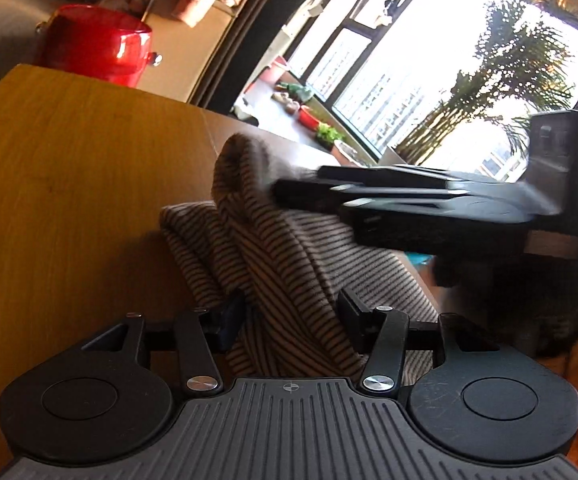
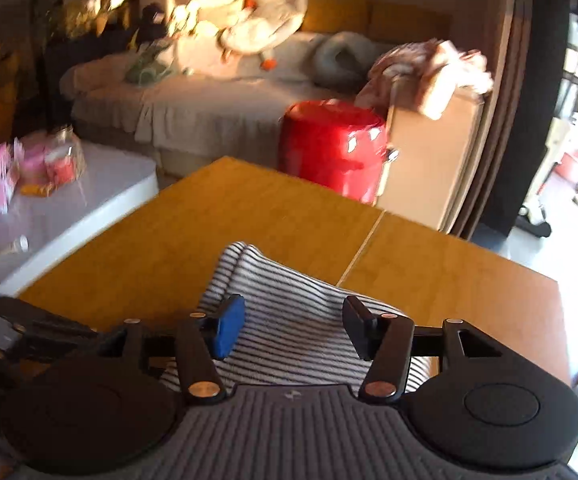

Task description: Fold clothes

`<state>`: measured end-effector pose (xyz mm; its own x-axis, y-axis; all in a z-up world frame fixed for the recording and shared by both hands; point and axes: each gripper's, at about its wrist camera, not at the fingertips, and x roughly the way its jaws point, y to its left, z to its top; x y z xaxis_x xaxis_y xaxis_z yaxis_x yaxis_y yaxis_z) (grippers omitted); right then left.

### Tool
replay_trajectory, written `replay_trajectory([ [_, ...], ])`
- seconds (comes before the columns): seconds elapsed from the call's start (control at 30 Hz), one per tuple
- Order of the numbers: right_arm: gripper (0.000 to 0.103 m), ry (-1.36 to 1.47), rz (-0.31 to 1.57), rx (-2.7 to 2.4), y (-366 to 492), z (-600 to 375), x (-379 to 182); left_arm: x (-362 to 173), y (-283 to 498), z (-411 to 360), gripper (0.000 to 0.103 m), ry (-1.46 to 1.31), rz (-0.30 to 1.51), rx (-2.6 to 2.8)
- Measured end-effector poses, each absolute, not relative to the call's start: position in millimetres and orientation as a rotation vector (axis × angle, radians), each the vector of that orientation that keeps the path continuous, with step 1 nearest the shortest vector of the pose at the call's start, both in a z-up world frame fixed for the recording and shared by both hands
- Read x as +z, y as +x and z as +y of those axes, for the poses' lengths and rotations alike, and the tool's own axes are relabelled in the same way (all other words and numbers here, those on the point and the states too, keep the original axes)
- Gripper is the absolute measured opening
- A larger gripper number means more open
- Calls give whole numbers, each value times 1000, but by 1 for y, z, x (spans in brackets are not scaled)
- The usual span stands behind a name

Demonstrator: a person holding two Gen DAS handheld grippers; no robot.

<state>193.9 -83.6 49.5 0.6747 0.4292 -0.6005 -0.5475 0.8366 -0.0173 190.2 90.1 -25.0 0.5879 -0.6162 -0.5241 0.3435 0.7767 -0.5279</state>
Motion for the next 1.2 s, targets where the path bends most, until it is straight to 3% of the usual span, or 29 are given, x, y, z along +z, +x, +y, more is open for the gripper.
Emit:
replay_trajectory([
  [0.17,62,-86,612,486,165,-126,53,-28,194,90,64,-409,760,-567],
  [0.33,70,-135,630,389,127,-135,10,-27,197,92,63,-437,770,-563],
  [0.5,70,-122,609,365,121,-136,5,-3,189,92,51,-390,696,-524],
  [0.77,70,-143,587,388,119,-137,10,34,194,73,45,-353,590,-597],
  [0.93,70,-137,530,504,97,-139,33,10,221,59,44,-348,661,-570],
  [1.03,70,-165,537,608,88,-127,34,-7,230,65,32,-371,687,-554],
  [1.2,74,-263,578,607,89,-101,-1,-12,232,71,28,-397,696,-563],
])
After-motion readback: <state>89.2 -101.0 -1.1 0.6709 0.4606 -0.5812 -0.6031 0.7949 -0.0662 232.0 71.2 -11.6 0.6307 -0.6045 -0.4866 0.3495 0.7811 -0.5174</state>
